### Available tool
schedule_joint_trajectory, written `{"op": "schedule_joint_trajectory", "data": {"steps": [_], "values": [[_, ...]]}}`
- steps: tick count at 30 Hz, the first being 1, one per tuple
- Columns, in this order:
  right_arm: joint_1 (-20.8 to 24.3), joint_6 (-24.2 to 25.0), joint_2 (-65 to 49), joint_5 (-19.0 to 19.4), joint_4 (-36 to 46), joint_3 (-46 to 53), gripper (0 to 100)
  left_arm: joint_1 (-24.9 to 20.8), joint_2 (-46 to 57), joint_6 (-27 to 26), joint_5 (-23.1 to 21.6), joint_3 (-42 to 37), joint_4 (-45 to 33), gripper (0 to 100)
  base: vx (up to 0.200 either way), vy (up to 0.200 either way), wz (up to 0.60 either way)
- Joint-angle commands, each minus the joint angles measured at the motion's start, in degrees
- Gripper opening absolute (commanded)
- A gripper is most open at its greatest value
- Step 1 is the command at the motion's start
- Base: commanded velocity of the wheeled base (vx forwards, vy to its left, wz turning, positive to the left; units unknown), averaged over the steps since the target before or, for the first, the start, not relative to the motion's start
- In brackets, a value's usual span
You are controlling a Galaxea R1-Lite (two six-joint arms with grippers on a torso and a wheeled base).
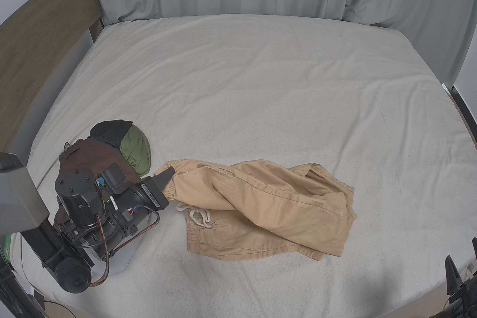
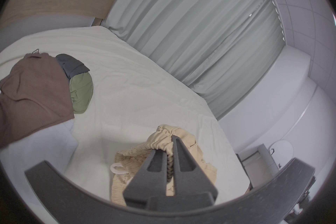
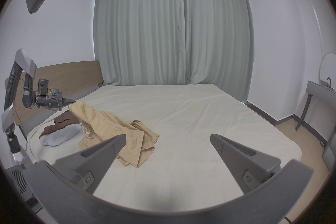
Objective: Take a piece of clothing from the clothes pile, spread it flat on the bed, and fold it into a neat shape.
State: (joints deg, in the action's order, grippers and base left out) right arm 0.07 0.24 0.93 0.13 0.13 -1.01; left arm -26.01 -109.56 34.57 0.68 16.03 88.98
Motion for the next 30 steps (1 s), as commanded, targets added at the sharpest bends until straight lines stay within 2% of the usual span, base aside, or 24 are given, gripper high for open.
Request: {"op": "schedule_joint_trajectory", "data": {"steps": [1,10,14,20,30], "values": [[0.0,-0.1,-0.7,0.0,0.0,1.0,100,1.1,-0.9,-2.4,-1.3,0.1,0.1,0,0.000,0.000,0.00],[0.0,-0.1,-0.7,0.0,0.0,1.0,100,2.1,-0.7,-8.2,-2.2,0.1,0.1,0,0.000,0.000,0.00],[0.0,-0.1,-0.7,0.0,0.0,1.0,100,3.6,-0.1,-12.8,-5.5,0.1,0.1,0,0.000,0.000,0.00],[0.0,-0.1,-0.7,0.0,0.0,1.0,100,5.8,-0.2,-19.0,-8.2,-0.4,0.1,0,0.000,0.000,0.00],[0.1,-0.1,-0.7,0.0,0.0,1.0,100,6.0,-0.4,-19.9,-9.0,-0.1,0.1,0,0.000,0.000,0.00]]}}
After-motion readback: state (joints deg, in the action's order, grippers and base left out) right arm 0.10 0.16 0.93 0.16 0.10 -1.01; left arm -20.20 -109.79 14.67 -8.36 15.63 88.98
